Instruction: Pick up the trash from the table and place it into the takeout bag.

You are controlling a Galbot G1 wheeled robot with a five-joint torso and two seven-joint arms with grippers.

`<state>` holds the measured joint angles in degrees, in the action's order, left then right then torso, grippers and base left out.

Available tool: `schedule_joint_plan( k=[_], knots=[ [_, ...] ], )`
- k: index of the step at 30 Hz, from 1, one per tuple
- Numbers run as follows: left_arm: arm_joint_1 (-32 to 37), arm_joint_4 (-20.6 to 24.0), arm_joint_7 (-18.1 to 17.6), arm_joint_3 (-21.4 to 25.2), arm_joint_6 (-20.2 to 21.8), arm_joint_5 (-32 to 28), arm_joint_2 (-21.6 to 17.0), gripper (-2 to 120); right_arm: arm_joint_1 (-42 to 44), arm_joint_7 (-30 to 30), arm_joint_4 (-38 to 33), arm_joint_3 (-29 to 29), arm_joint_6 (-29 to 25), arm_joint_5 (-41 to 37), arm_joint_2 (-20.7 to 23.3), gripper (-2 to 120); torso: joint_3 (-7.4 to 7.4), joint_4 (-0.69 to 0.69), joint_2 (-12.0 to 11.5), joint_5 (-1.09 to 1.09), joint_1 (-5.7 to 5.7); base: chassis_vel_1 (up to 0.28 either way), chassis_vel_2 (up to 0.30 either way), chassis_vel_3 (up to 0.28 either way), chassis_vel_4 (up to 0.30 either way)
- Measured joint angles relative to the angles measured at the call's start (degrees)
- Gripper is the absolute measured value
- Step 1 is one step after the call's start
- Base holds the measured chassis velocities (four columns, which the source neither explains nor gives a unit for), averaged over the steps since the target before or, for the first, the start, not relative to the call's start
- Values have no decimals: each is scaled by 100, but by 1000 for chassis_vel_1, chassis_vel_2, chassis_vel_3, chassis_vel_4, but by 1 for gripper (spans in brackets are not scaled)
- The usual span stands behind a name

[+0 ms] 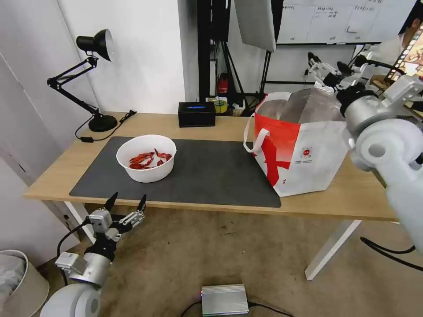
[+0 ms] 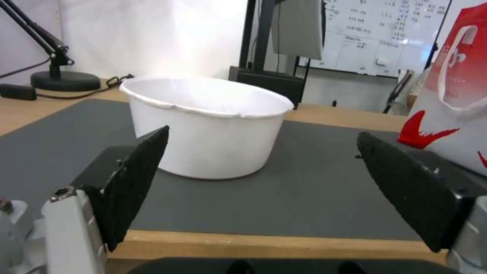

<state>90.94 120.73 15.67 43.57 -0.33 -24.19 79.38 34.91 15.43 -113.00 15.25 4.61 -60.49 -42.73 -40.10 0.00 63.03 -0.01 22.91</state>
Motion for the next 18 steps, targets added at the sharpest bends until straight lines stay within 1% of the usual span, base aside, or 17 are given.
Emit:
schedule_joint_plan(
  k=[1, 3, 5, 7, 9, 11, 13, 15, 16, 18],
  knots=[
    [5, 0, -2, 4, 1, 0, 7, 100, 183, -111, -77, 33, -133, 195, -16, 100, 0, 0, 0, 0, 0, 0, 0, 0, 0],
    [7, 0, -2, 5, 1, 1, 9, 100, 278, -163, -116, 49, -190, 289, -30, 100, 0, 0, 0, 0, 0, 0, 0, 0, 0],
    [24, 0, -5, 10, 1, 12, 16, 100, 817, -401, -305, 124, -512, 810, -140, 100, 0, -1, 0, 1, 0, 0, 0, 0, 0],
    [25, 0, -5, 10, 1, 13, 18, 100, 876, -422, -330, 128, -545, 863, -155, 100, 0, -1, 0, 1, 0, 0, 0, 0, 0],
    [23, -3, -8, 14, 1, 24, 39, 100, 1196, -515, -458, 155, -727, 1176, -323, 100, 0, 0, 0, 0, 0, 0, 0, 0, 0],
    [22, -3, -8, 13, 1, 25, 43, 100, 1243, -526, -471, 158, -759, 1230, -357, 100, 0, 0, 0, 0, 0, 0, 0, 0, 0],
    [22, -3, -11, 1, 1, 30, 51, 100, 1439, -580, -510, 167, -909, 1479, -524, 100, 0, 0, 0, -1, 0, 0, 0, 0, 0],
    [22, -3, -11, -1, 1, 32, 51, 100, 1471, -589, -516, 168, -938, 1519, -552, 100, 0, 0, 0, 0, 0, 0, 0, 0, 0],
    [23, 1, -13, -8, 1, 37, 50, 100, 1650, -630, -533, 172, -1059, 1735, -694, 100, 0, 0, 0, -1, 0, 0, 0, 0, 0],
    [23, 2, -13, -10, 1, 38, 46, 100, 1714, -645, -534, 172, -1098, 1826, -748, 100, 0, 0, 0, 1, 0, 0, 0, 0, 0]
  ],
)
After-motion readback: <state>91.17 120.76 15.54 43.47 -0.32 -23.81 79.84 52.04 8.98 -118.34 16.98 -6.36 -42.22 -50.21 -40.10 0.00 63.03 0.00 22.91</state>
